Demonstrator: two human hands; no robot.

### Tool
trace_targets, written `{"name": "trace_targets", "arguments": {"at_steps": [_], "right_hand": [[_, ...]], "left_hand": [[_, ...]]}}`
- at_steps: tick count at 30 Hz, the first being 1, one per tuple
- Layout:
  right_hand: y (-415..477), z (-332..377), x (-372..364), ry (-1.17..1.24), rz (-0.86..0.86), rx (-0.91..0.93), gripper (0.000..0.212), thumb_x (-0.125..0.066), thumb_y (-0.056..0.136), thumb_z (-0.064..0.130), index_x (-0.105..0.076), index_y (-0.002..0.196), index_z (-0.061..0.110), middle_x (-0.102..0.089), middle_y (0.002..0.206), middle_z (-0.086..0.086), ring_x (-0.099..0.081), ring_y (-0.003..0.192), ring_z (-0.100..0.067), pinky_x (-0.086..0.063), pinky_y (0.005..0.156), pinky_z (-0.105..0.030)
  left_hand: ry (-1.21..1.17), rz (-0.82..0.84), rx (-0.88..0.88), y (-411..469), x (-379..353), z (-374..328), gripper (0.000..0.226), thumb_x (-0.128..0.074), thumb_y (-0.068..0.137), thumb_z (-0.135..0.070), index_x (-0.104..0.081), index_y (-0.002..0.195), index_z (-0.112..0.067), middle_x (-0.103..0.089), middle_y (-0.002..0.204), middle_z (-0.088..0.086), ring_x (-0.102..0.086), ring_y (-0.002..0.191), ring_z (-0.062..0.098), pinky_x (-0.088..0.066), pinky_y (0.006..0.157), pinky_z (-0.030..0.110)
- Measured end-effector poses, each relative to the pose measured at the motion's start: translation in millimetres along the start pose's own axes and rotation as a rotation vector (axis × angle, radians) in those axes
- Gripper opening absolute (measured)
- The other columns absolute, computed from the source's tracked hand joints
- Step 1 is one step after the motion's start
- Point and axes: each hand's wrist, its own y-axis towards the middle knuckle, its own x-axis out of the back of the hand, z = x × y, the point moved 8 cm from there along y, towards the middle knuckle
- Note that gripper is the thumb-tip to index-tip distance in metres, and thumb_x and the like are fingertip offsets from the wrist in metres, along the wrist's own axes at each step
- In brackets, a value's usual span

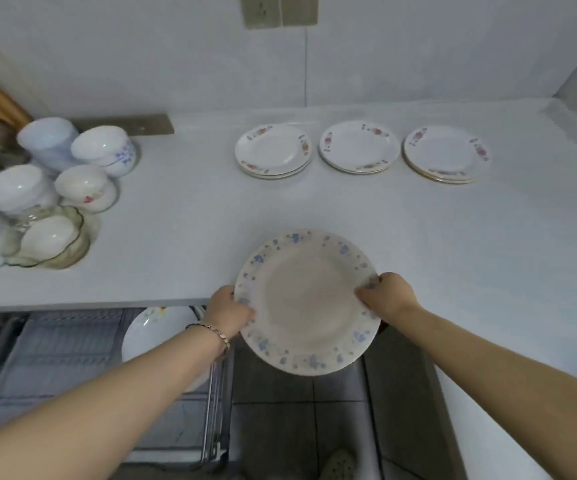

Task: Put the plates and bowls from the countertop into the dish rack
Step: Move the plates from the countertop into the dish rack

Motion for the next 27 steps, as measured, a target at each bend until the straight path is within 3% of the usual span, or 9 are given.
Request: {"name": "trace_targets", "arguments": {"at_steps": [4, 8, 13, 15, 17, 19, 21, 24, 27], "right_hand": [[-36.9, 51.5, -90.2, -0.047, 0.081, 0.060, 0.019, -0.055, 0.086, 0.019, -0.056, 0.075, 0.004, -0.056, 0.081, -0.010, -0.052, 0.078, -0.023, -0.038, 0.065, -0.026], [-77.5, 94.9, -186.2, -0.103, 0.166, 0.068, 0.040, -0.055, 0.087, 0.016, -0.038, 0.051, 0.012, -0.048, 0.060, -0.004, -0.049, 0.066, -0.022, -0.034, 0.049, -0.024], [-118.7, 137.8, -302.0, -0.101, 0.259, -0.005, 0.038, -0.055, 0.089, 0.016, -0.038, 0.056, 0.010, -0.051, 0.077, -0.012, -0.048, 0.079, -0.024, -0.036, 0.065, -0.028], [-128.2, 151.3, -340.4, -0.080, 0.294, -0.032, 0.030, -0.057, 0.088, 0.018, -0.048, 0.063, 0.005, -0.054, 0.078, -0.013, -0.051, 0.079, -0.024, -0.038, 0.068, -0.029], [-132.7, 165.9, -372.1, -0.061, 0.300, -0.033, 0.021, -0.060, 0.086, 0.022, -0.061, 0.085, 0.001, -0.059, 0.089, -0.015, -0.055, 0.082, -0.026, -0.043, 0.073, -0.031], [-133.9, 177.3, -400.7, -0.070, 0.300, -0.051, 0.034, -0.060, 0.086, 0.024, -0.063, 0.107, -0.003, -0.065, 0.103, -0.019, -0.062, 0.097, -0.033, -0.045, 0.079, -0.032], [-134.2, 189.9, -426.7, -0.106, 0.314, -0.055, 0.038, -0.055, 0.089, 0.025, -0.061, 0.111, -0.005, -0.065, 0.103, -0.019, -0.061, 0.104, -0.034, -0.046, 0.079, -0.032], [-121.5, 200.7, -470.2, -0.067, 0.332, -0.075, 0.036, -0.054, 0.089, 0.029, -0.059, 0.104, -0.003, -0.059, 0.091, -0.012, -0.056, 0.086, -0.027, -0.043, 0.073, -0.030], [-106.3, 210.0, -509.0, -0.050, 0.333, -0.066, 0.030, -0.052, 0.091, 0.027, -0.057, 0.102, 0.000, -0.063, 0.102, -0.016, -0.059, 0.096, -0.032, -0.047, 0.083, -0.034]], "left_hand": [[-0.052, -0.034, 0.065, -9.9, 85.5, 77.5, 0.026, -0.056, 0.074, 0.011, -0.058, 0.066, -0.014, -0.058, 0.067, 0.003, -0.057, 0.070, 0.021, -0.044, 0.058, 0.023], [-0.113, -0.079, 0.146, -20.7, 167.6, 155.5, 0.023, -0.053, 0.079, 0.014, -0.059, 0.079, -0.008, -0.057, 0.070, 0.003, -0.052, 0.061, 0.013, -0.045, 0.053, 0.022], [-0.081, -0.097, 0.239, -18.3, 262.0, 248.4, 0.021, -0.057, 0.081, 0.008, -0.053, 0.093, -0.009, -0.058, 0.089, 0.010, -0.057, 0.085, 0.024, -0.048, 0.073, 0.029], [-0.059, -0.101, 0.283, -13.5, 292.0, 280.7, 0.020, -0.057, 0.082, 0.006, -0.053, 0.093, -0.010, -0.058, 0.093, 0.012, -0.056, 0.086, 0.025, -0.049, 0.074, 0.030], [-0.062, -0.098, 0.313, -6.0, 317.1, 303.9, 0.021, -0.057, 0.082, 0.006, -0.053, 0.095, -0.010, -0.058, 0.095, 0.012, -0.056, 0.088, 0.026, -0.051, 0.077, 0.033], [-0.044, -0.100, 0.338, 5.9, 338.1, 322.6, 0.024, -0.057, 0.082, 0.006, -0.056, 0.103, -0.006, -0.057, 0.098, 0.012, -0.058, 0.095, 0.029, -0.050, 0.080, 0.035], [-0.024, -0.106, 0.367, 20.3, 356.8, 338.4, 0.029, -0.056, 0.083, 0.005, -0.057, 0.111, -0.001, -0.059, 0.103, 0.015, -0.059, 0.102, 0.032, -0.049, 0.081, 0.035], [0.012, -0.125, 0.403, 49.3, 379.9, 365.9, 0.015, -0.055, 0.082, 0.006, -0.057, 0.088, -0.008, -0.059, 0.100, 0.014, -0.056, 0.090, 0.026, -0.051, 0.081, 0.034], [0.017, -0.147, 0.408, 80.3, 400.0, 386.2, 0.030, -0.053, 0.080, 0.008, -0.047, 0.069, -0.020, -0.060, 0.099, 0.014, -0.056, 0.087, 0.024, -0.052, 0.081, 0.036]]}}
